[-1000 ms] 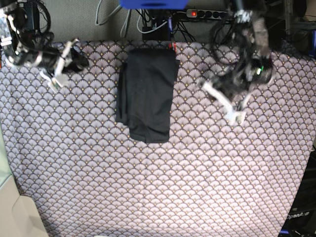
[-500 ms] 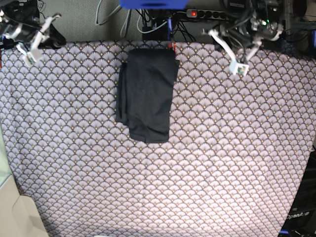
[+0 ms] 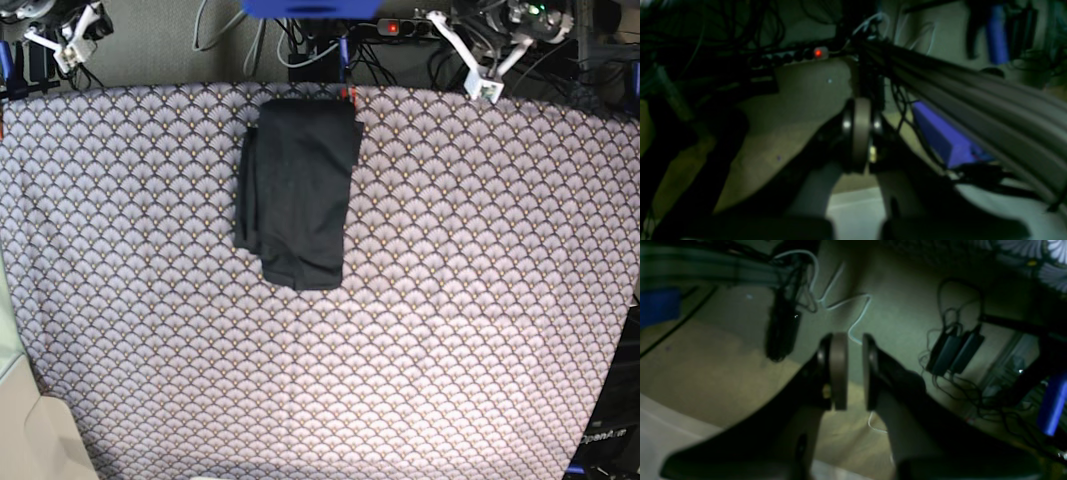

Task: Fold the T-shirt properly

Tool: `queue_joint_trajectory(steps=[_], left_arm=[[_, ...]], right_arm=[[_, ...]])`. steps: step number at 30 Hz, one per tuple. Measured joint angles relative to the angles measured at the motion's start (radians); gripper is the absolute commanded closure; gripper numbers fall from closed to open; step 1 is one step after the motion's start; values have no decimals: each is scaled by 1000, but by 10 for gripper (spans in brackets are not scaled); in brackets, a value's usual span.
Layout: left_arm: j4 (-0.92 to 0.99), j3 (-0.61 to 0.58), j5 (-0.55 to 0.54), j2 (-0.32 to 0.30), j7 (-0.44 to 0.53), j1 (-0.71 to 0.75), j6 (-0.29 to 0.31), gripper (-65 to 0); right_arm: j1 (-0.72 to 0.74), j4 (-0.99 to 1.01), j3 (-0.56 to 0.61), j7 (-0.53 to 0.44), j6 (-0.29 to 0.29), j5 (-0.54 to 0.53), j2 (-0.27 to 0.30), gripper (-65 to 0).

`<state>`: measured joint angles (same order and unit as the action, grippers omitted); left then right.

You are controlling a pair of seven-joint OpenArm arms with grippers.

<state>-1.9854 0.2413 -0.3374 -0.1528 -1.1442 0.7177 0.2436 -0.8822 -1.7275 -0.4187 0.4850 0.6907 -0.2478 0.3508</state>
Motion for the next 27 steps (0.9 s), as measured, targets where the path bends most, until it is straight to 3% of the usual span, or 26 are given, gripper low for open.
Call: queue_joint_trajectory(steps=[4, 8, 12, 15, 17, 23, 27], left_arm=[[71, -7, 133, -1, 84, 19, -2, 0], [243, -41, 213, 11, 290, 24, -3, 0], [475, -80, 286, 58, 509, 29, -1, 0], [626, -76, 357, 98, 683, 19, -5, 0], [714, -74, 389, 119, 807, 11, -6, 0], [1033, -72, 362, 121, 1111, -60, -8, 0], [1312, -73, 325, 114, 1307, -158, -6, 0]], right_arm=[[3, 104, 0, -78, 0, 103, -55, -65], [40, 300, 1, -243, 4, 148, -75, -65], [150, 620, -3, -426, 3, 224, -83, -65], [230, 872, -54, -579, 5, 293, -90, -65], [292, 1015, -94, -631, -2, 377, -81, -65], [459, 1340, -239, -859, -4, 570, -81, -65], [492, 1455, -259, -946, -6, 671, -70, -65]])
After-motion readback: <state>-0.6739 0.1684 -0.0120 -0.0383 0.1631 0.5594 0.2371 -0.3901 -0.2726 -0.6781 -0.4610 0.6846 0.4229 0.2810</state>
